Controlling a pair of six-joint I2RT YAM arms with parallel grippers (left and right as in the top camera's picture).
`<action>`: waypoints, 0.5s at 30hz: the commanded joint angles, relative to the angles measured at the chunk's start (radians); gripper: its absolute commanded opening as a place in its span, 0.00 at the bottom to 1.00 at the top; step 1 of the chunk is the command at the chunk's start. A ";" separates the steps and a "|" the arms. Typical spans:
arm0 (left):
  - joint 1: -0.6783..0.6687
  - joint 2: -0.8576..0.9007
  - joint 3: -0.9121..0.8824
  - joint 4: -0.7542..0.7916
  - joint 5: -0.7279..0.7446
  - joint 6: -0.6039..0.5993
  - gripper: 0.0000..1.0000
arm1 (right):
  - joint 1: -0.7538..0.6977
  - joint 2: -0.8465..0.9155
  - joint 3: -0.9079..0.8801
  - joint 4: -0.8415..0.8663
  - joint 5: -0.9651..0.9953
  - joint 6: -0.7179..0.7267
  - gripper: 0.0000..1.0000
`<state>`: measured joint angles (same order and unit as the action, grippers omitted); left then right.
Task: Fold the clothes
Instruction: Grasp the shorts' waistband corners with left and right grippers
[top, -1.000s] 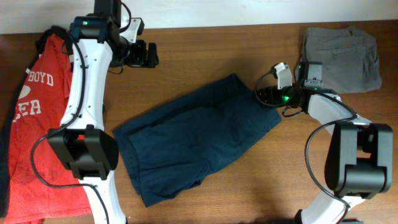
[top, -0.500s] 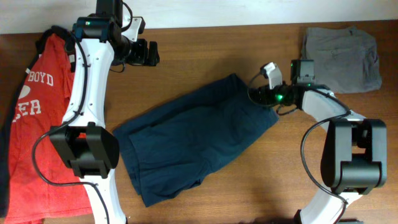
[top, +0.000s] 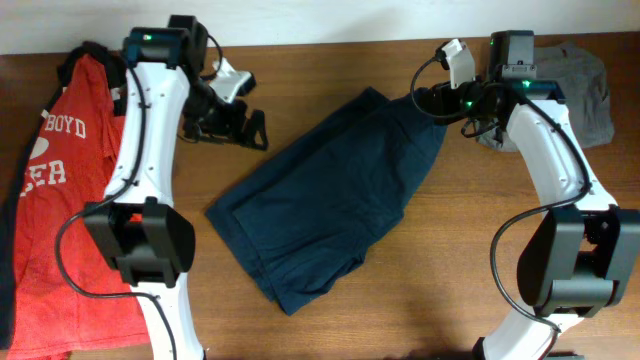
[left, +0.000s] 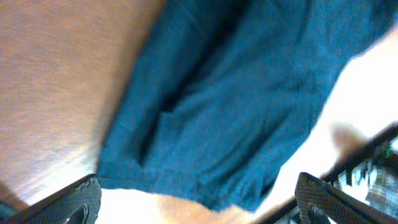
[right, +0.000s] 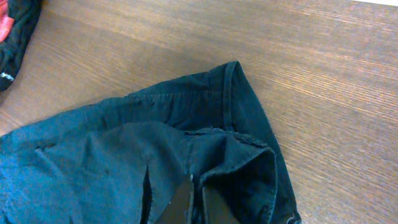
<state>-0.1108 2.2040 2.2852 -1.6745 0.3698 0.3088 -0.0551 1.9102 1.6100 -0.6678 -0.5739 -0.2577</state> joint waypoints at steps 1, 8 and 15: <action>-0.060 0.006 -0.057 -0.009 0.034 0.127 0.99 | -0.004 -0.019 0.018 0.002 0.013 0.004 0.04; -0.116 0.006 -0.306 0.213 -0.137 0.033 0.98 | -0.038 -0.019 0.018 -0.003 -0.008 0.003 0.04; -0.109 0.006 -0.487 0.374 -0.214 0.003 0.98 | -0.039 -0.019 0.018 -0.002 -0.017 0.003 0.04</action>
<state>-0.2222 2.2097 1.8587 -1.3407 0.2089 0.3298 -0.0902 1.9102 1.6100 -0.6735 -0.5720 -0.2577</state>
